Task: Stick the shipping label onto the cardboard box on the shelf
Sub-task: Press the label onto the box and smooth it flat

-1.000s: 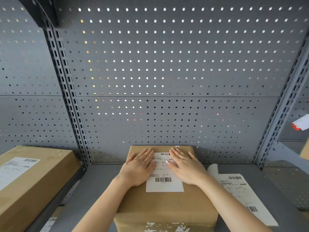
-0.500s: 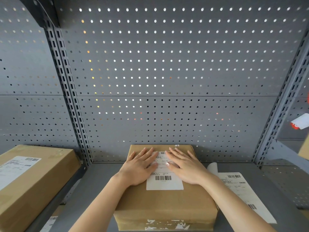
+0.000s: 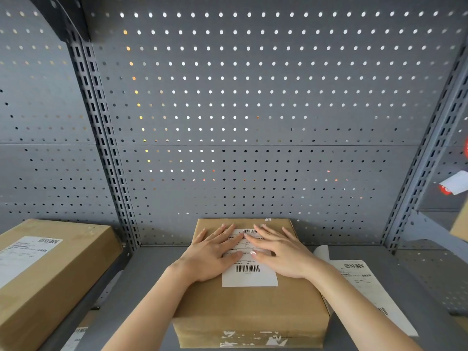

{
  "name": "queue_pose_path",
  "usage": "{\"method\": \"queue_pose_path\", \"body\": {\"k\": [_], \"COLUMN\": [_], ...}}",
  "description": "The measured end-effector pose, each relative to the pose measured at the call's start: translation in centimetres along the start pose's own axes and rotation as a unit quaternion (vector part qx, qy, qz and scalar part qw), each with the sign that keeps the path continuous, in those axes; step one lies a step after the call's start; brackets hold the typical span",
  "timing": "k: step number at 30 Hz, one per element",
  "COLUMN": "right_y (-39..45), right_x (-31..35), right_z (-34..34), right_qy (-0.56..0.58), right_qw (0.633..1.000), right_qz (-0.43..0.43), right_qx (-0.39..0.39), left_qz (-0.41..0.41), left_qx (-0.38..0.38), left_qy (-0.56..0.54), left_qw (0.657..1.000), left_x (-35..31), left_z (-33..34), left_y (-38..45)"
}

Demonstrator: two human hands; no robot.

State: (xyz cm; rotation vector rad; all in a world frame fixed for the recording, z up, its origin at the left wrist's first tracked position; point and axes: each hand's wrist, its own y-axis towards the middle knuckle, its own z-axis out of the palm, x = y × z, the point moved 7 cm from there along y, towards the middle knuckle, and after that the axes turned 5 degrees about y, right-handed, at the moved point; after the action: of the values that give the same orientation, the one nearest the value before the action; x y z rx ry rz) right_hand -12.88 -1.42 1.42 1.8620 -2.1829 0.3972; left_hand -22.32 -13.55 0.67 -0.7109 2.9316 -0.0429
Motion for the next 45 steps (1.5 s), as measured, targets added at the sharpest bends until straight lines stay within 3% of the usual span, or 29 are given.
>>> {"method": "queue_pose_path", "body": {"k": [19, 32, 45], "right_y": [-1.1, -2.3, -2.4], "right_x": [1.4, 1.9, 2.1], "right_z": [0.6, 0.8, 0.8], "right_qy": [-0.029, -0.031, -0.028], "right_qw": [0.999, 0.999, 0.999], "right_qz": [0.022, 0.012, 0.017], "right_qx": [-0.013, 0.028, 0.023], "left_qz": [0.016, 0.01, 0.017], "left_qx": [-0.101, -0.001, -0.02], "left_qy": [0.022, 0.021, 0.007], "left_qw": [0.995, 1.0, 1.0], "left_x": [-2.1, -2.4, -2.5], "left_z": [-1.6, -0.1, -0.3], "left_y": [-1.3, -2.0, -2.2]}}
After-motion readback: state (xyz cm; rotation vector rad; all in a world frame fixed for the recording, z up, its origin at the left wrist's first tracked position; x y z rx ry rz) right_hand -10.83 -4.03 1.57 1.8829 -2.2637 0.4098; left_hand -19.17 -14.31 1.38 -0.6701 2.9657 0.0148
